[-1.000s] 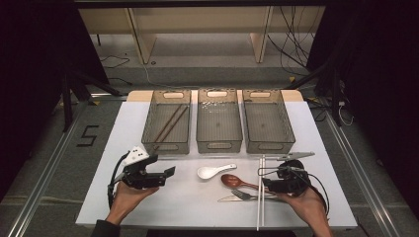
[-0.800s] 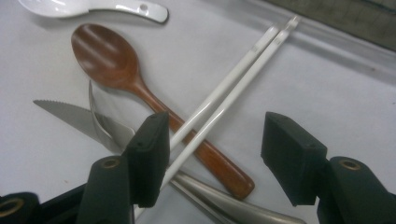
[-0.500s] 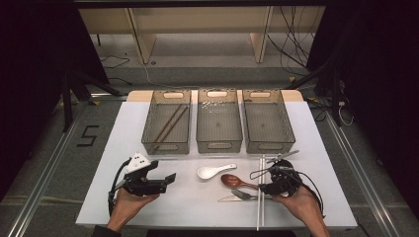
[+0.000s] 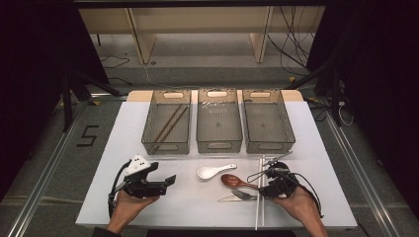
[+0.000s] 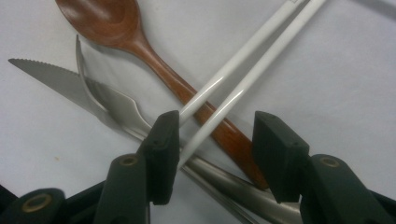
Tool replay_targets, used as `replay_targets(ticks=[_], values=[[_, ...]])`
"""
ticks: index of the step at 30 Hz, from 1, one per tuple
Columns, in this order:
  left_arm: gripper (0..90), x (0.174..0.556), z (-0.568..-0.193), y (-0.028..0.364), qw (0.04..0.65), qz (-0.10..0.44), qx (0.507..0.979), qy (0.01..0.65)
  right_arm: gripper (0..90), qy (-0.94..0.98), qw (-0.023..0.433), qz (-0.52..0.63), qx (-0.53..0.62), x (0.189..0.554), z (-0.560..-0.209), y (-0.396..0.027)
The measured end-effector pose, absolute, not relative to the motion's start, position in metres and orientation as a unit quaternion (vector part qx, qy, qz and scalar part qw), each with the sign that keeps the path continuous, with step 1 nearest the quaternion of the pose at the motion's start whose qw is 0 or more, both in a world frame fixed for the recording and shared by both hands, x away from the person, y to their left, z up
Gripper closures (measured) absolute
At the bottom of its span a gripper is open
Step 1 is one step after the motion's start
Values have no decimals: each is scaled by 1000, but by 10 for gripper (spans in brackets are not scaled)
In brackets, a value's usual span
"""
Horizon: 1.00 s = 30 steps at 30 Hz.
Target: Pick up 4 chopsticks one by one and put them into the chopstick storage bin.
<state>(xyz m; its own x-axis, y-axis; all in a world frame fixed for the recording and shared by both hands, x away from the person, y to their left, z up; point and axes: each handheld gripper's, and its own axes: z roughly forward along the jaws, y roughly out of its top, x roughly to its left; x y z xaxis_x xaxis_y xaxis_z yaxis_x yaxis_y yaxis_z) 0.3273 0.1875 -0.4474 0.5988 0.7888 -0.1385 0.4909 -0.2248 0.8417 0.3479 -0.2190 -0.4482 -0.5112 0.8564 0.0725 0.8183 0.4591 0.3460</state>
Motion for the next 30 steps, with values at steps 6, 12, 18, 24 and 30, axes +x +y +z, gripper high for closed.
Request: replay_targets(ticks=[6,12,18,24,30], values=[[186,327,-447,188,461,162,767,416,557,849,48,163,500,351,-451,-223],[186,327,-448,187,461,162,767,416,627,852,45,156,497,353,-451,-226],[189,327,-448,187,456,162,771,414,686,849,39,156,503,358,-450,-234],[189,327,-449,186,456,163,773,411,739,841,34,157,516,365,-452,-244],[189,327,-449,185,455,161,774,410,765,838,30,154,523,370,-452,-249]])
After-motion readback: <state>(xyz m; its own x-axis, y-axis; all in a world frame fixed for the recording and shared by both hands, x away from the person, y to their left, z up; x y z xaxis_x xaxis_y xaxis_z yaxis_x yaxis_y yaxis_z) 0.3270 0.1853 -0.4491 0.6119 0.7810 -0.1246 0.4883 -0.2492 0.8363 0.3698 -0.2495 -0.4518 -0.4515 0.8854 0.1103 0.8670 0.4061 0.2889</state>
